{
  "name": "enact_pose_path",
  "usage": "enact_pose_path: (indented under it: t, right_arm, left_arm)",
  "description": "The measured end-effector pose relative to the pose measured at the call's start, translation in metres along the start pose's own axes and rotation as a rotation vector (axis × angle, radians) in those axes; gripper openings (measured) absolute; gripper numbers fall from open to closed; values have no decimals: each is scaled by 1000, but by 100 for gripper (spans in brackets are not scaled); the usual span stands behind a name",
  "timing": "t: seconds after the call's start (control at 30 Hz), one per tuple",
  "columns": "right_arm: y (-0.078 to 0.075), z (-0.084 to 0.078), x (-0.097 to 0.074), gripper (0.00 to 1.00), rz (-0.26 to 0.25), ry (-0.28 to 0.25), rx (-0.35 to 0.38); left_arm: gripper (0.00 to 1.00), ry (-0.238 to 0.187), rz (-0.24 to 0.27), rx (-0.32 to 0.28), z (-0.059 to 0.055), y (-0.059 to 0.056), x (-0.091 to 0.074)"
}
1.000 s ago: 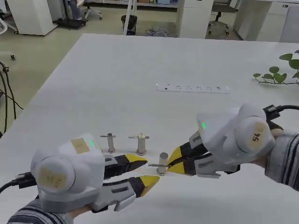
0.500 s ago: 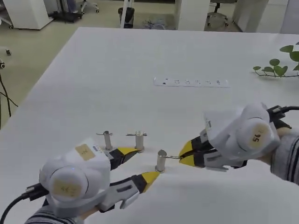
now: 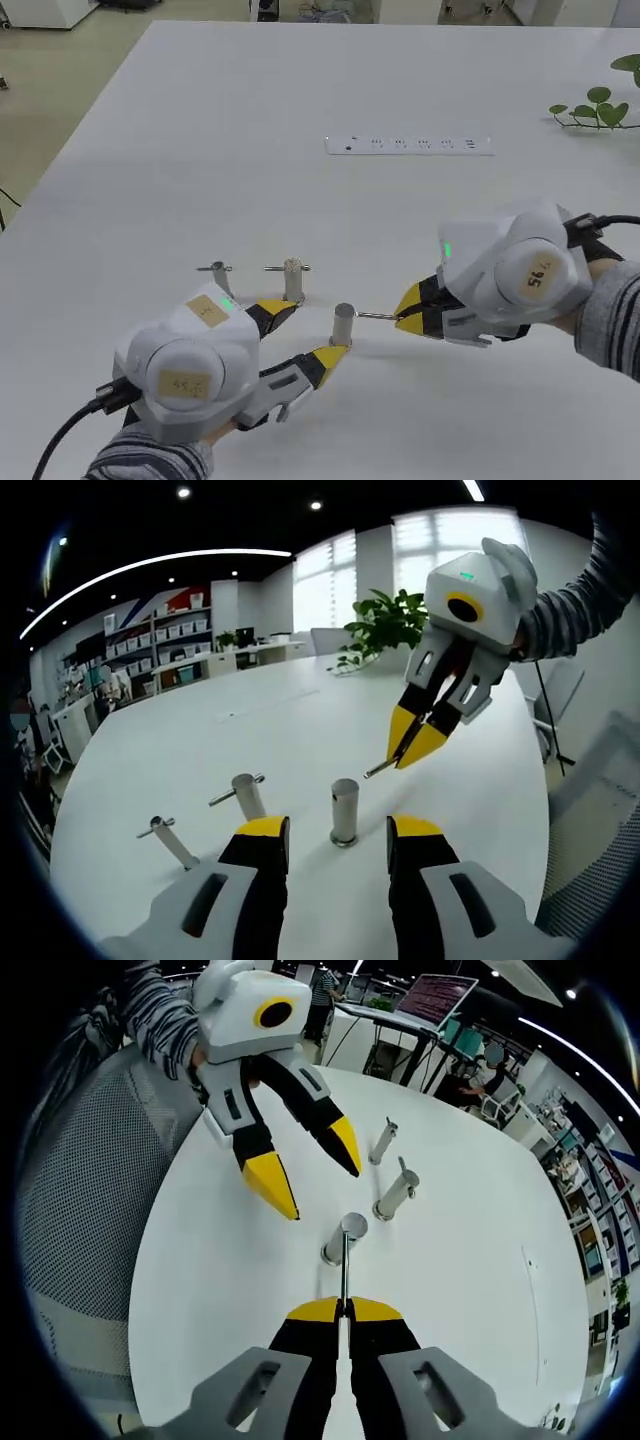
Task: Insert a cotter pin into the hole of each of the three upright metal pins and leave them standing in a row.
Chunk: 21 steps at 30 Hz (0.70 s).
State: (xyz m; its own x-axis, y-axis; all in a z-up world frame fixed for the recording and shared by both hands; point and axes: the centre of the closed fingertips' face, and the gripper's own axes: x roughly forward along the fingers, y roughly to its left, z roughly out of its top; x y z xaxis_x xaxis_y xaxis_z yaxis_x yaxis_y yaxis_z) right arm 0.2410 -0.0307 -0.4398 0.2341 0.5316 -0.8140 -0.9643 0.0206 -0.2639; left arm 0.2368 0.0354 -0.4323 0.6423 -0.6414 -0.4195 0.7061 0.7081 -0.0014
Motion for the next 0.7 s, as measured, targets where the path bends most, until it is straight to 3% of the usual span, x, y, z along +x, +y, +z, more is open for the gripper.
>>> enact_pose_path:
  t: [0.37,0.7]
  right_arm:
    - [-3,-2,6,0,15,-8,-10]
    - [0,-7,8,0,24,-5,4]
  left_arm:
    - [31,15,-4,-16,-7,-2,26]
    - [25,39,-13,-35,-15,-3,39]
